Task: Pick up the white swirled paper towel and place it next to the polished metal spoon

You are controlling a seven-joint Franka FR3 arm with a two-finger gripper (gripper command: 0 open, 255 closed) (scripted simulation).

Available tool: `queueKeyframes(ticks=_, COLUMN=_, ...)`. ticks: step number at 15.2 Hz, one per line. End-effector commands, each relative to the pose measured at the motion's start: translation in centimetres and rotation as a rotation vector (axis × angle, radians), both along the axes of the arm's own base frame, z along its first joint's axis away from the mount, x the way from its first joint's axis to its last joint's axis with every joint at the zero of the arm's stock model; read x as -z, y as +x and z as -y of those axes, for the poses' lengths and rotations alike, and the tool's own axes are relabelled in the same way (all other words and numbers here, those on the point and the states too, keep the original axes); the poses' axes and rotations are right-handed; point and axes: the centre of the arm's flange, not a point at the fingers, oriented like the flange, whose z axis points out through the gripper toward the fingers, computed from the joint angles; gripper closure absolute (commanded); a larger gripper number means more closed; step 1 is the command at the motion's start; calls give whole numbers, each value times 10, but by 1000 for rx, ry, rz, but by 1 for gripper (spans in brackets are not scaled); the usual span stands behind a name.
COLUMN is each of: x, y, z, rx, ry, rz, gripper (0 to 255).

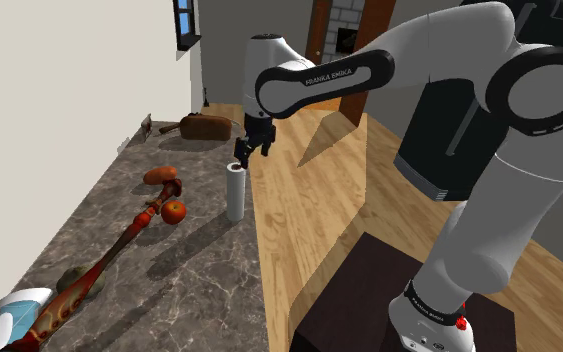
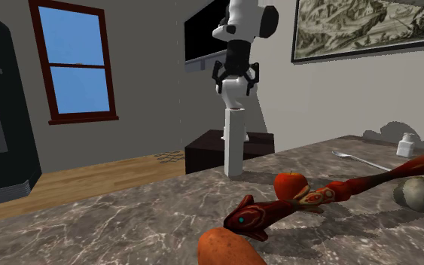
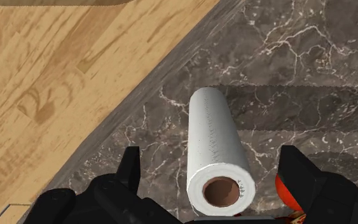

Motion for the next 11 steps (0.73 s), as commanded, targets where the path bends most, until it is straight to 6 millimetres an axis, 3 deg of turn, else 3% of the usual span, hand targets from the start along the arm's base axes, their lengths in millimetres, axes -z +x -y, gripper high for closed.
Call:
queueKeyframes(ticks=1, x=15, y=23, z=-11, rx=-8, ry=5, rz=8, gripper=0)
queueKeyframes(ticks=3, x=22, y=37, z=-18, rx=-13, ry=7, rz=12, gripper=0)
queueKeyframes(ticks=11, x=62, y=41, z=-15, rx=-13, ry=7, rz=12, gripper=0)
